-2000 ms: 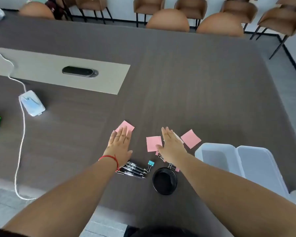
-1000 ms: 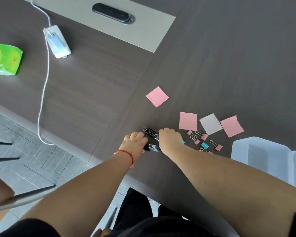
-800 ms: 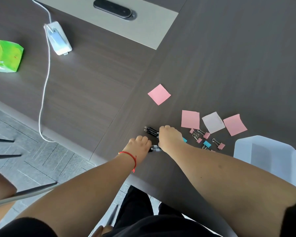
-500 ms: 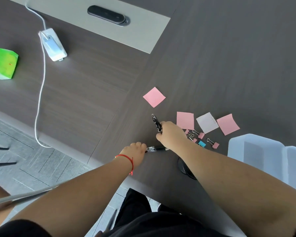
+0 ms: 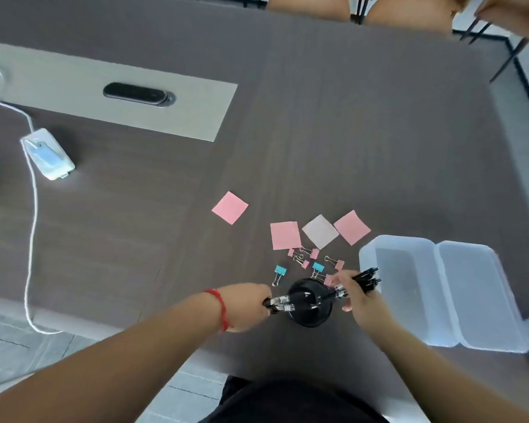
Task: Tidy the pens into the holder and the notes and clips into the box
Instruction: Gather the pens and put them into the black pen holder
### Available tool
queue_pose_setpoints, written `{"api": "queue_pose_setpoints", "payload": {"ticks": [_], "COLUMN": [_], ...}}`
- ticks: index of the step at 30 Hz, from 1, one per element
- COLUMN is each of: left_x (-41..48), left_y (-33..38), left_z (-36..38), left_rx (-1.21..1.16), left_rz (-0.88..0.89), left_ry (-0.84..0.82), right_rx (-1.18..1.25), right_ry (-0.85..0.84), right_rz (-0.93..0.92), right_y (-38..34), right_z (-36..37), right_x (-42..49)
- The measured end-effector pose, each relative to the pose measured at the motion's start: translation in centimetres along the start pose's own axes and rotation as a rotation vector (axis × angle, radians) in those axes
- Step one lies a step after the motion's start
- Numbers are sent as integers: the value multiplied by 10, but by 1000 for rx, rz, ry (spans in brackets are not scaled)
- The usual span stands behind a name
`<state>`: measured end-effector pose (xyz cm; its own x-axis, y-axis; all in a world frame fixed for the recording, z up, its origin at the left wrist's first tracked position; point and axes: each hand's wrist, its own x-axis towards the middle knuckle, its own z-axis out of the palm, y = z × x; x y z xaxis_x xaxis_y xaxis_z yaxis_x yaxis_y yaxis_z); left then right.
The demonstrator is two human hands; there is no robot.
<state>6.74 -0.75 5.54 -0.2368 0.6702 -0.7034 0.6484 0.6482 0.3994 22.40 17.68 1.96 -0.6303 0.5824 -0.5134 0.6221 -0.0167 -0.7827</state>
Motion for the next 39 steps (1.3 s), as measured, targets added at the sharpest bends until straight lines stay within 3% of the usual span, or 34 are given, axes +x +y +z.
{"api": "queue_pose_setpoints", "payload": {"ticks": [9, 18, 24, 27, 33, 39], "left_x": [43, 55, 54, 54, 50, 53], "left_y": [58, 67, 69, 63, 57, 30], "left_z": [23, 22, 20, 24, 14, -29], "left_rx": [358, 399, 296, 131, -94, -381], "left_rz": [-58, -134, -208, -244, -331, -486], "left_ry": [-130, -206, -105, -40, -98, -4], "right_rx": [-34, -429, -362, -286, -114, -126], "right_ry": [17, -53, -55, -98, -62, 22], "right_rz": [-43, -41, 3, 23, -11, 37], "right_y": [51, 51, 49, 43, 30, 3], "right_z": [36, 38, 30, 24, 11, -6], "right_x": [-9, -9, -7, -7, -7, 22]}}
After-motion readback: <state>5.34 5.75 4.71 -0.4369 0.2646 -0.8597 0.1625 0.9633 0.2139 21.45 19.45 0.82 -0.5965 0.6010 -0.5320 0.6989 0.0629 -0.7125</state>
